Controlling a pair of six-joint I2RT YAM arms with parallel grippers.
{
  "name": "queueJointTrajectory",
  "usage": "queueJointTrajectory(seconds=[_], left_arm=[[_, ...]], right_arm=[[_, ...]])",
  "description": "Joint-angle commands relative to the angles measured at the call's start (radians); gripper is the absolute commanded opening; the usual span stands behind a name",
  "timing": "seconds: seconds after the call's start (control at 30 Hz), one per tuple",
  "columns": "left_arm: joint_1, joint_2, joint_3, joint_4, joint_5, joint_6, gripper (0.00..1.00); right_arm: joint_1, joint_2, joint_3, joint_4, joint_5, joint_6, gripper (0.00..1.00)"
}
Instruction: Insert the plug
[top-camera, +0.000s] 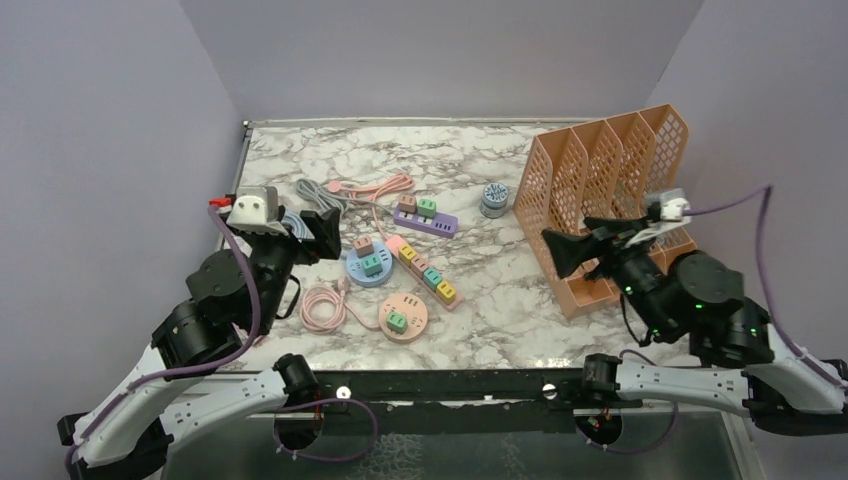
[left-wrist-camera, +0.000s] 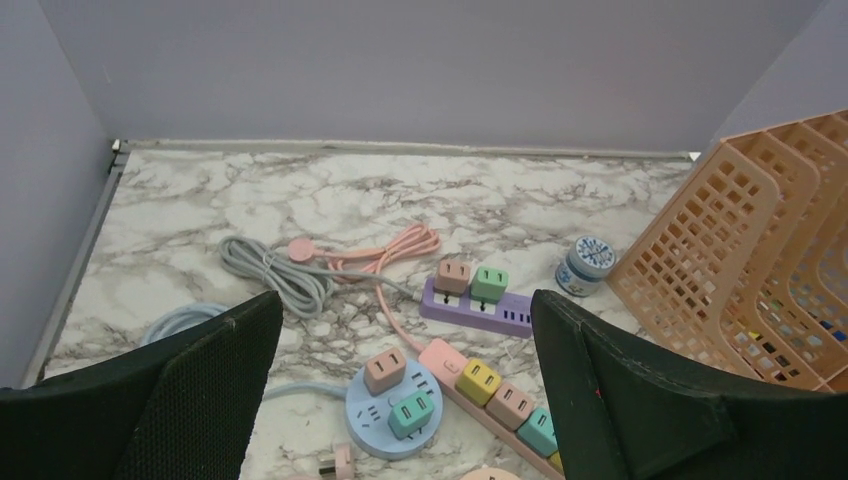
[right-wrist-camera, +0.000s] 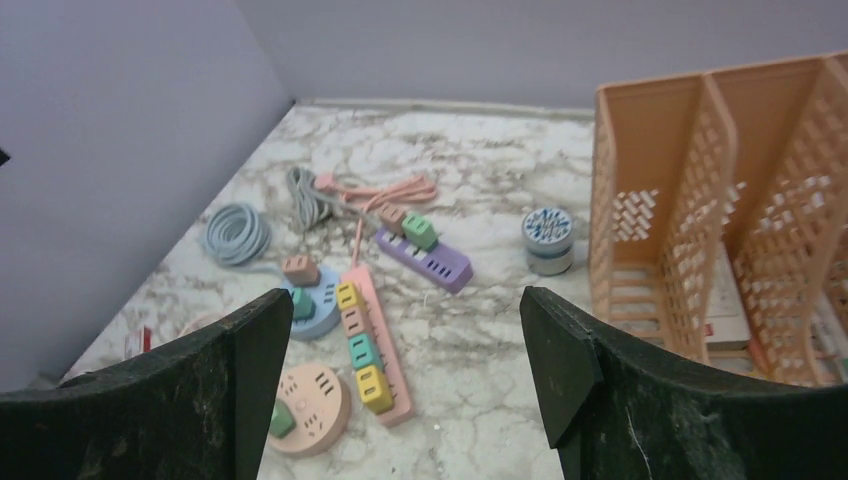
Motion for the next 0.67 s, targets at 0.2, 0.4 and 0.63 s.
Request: queueJointTrajectory(seconds=[0.2, 0.4, 0.63], left_arm=[[0.002, 0.012, 0.239, 0.027, 0.145, 0.172, 0.97], [0.003, -0.017, 0.275, 0.027, 0.170, 0.202, 0.97], [0.003, -0.042, 0.262, 0.028, 0.173, 0.205, 0.97]], right_arm=[[-0.001, 0.005, 0.203, 0.015, 0.176, -0.253, 0.85], [-0.001, 0.001, 0.226, 0.025, 0.160, -0.271, 0.85], [-0.001, 0.003, 0.208, 0.044, 0.156, -0.276, 0.85]])
